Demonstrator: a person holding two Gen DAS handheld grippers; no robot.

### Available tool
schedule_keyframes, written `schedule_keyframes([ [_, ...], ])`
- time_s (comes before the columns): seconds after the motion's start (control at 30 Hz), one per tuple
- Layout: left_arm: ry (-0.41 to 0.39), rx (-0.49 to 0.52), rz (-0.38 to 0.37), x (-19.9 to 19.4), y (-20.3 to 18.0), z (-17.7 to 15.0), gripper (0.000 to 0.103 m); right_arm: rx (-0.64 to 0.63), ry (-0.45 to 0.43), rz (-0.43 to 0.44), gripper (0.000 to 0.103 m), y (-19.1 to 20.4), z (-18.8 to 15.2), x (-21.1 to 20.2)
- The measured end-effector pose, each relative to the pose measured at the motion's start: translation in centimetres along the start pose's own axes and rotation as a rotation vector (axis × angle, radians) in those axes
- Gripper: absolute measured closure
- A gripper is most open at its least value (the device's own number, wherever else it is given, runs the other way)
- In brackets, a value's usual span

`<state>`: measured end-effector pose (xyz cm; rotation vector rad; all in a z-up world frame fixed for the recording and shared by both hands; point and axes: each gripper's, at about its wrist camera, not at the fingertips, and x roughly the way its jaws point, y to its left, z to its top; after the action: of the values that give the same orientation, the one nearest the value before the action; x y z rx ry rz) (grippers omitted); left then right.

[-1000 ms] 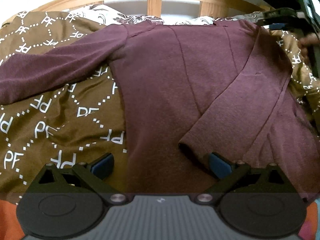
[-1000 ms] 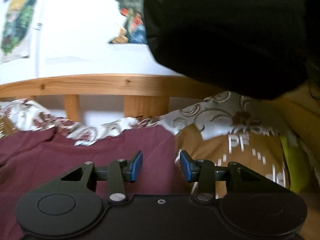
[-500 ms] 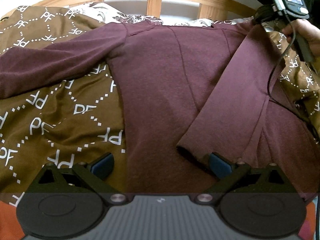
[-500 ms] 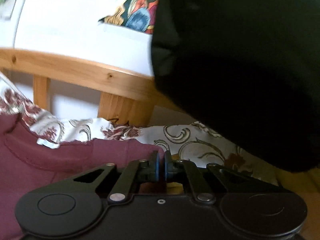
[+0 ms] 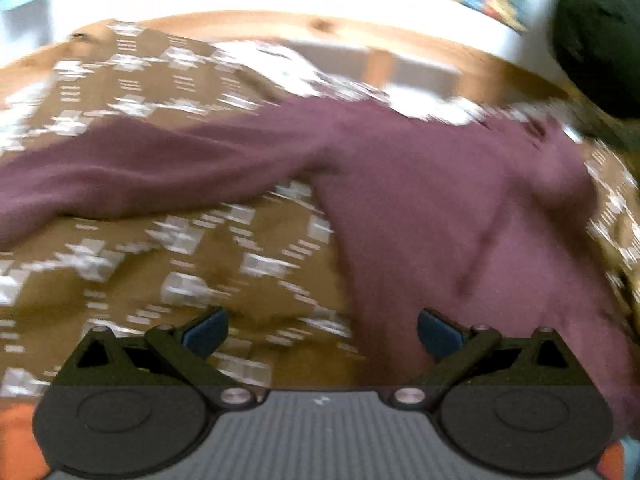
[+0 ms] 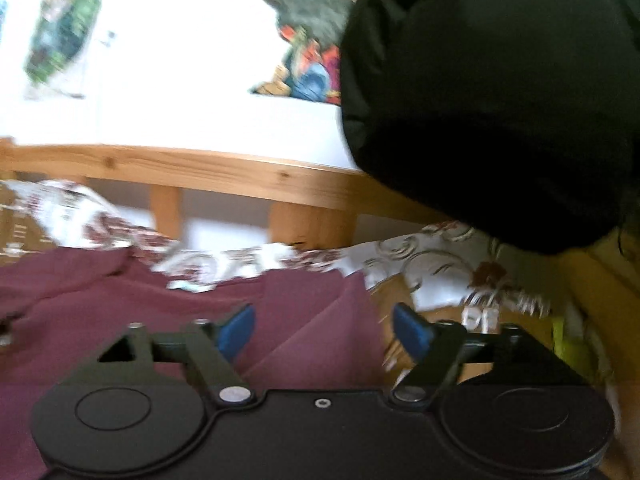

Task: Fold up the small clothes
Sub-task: 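Open the right tool to release the sleeve and withdraw, then grasp the other sleeve cuff with the left tool and lift it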

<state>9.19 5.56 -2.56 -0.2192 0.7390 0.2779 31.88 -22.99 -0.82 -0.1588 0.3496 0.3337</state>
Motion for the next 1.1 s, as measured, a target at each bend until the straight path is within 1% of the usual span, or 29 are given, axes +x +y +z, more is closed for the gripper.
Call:
schedule_keyframes([
  [0.07, -0.03, -0.08, 0.066, -1.0, 2.7, 0.7, 0.001, 0.031, -0.012, 0.046, 0.004, 1.0, -1.5, -2.3],
  [0.1, -0.05, -0.131, 0.089, -1.5, 4.2, 0.9, 0.001, 0.052, -0.011, 0.072, 0.004, 1.6, -2.4, -3.3],
  [0.17, -0.102, -0.264, 0.139, -2.5, 7.8, 1.4, 0.001, 0.097, -0.004, 0.098, 0.002, 2.5, -3.8, -4.7],
  [0.27, -0.145, -0.475, 0.216, -3.6, 12.6, 1.6, 0.001, 0.16, 0.016, 0.134, 0.001, 4.1, -6.2, -6.7],
  [0.3, -0.156, -0.531, 0.233, -3.8, 13.7, 1.5, 0.004, 0.17, 0.028, 0.143, 0.001, 4.6, -7.0, -7.1],
  [0.37, -0.185, -0.645, 0.231, -4.3, 15.6, 1.3, 0.008, 0.199, 0.058, 0.152, 0.001, 5.4, -8.1, -7.7],
  [0.43, -0.23, -0.712, 0.255, -4.8, 16.3, 1.1, 0.012, 0.22, 0.086, 0.175, 0.001, 6.0, -8.8, -8.2],
  [0.53, -0.302, -0.781, 0.336, -5.7, 16.9, 1.4, 0.014, 0.207, 0.09, 0.186, 0.001, 6.6, -9.3, -8.5],
  [0.57, -0.32, -0.798, 0.367, -5.9, 17.2, 1.6, 0.018, 0.2, 0.084, 0.187, 0.001, 6.7, -9.4, -8.6],
  [0.6, -0.333, -0.809, 0.4, -6.2, 17.6, 1.8, 0.025, 0.198, 0.079, 0.188, 0.001, 6.7, -9.4, -8.6],
  [0.63, -0.341, -0.817, 0.429, -6.2, 17.8, 1.9, 0.03, 0.197, 0.077, 0.192, 0.001, 6.6, -9.5, -8.6],
  [0.67, -0.345, -0.822, 0.45, -6.3, 18.0, 2.1, 0.044, 0.197, 0.077, 0.195, 0.001, 6.7, -9.6, -8.6],
  [0.7, -0.346, -0.822, 0.467, -6.4, 18.1, 2.0, 0.066, 0.198, 0.078, 0.198, 0.001, 6.5, -9.8, -8.6],
  [0.73, -0.347, -0.82, 0.482, -6.5, 18.1, 2.0, 0.078, 0.2, 0.081, 0.202, 0.001, 6.4, -9.9, -8.6],
  [0.77, -0.356, -0.818, 0.494, -6.6, 18.1, 2.0, 0.095, 0.204, 0.085, 0.206, 0.001, 6.3, -10.0, -8.5],
  [0.83, -0.407, -0.812, 0.494, -7.2, 17.7, 2.0, 0.096, 0.211, 0.097, 0.214, 0.001, 6.2, -10.2, -8.3],
  [0.9, -0.477, -0.787, 0.478, -8.6, 16.8, 2.1, 0.097, 0.216, 0.103, 0.224, 0.001, 6.2, -10.3, -8.2],
  [0.97, -0.547, -0.714, 0.459, -9.8, 15.6, 2.9, 0.097, 0.22, 0.102, 0.23, 0.001, 6.2, -10.3, -8.2],
  [1.0, -0.575, -0.67, 0.436, -10.2, 14.9, 3.5, 0.097, 0.222, 0.1, 0.234, 0.001, 6.2, -10.3, -8.2],
  [1.1, -0.654, -0.543, 0.339, -11.2, 12.8, 5.2, 0.097, 0.225, 0.099, 0.246, 0.001, 6.1, -10.2, -8.1],
])
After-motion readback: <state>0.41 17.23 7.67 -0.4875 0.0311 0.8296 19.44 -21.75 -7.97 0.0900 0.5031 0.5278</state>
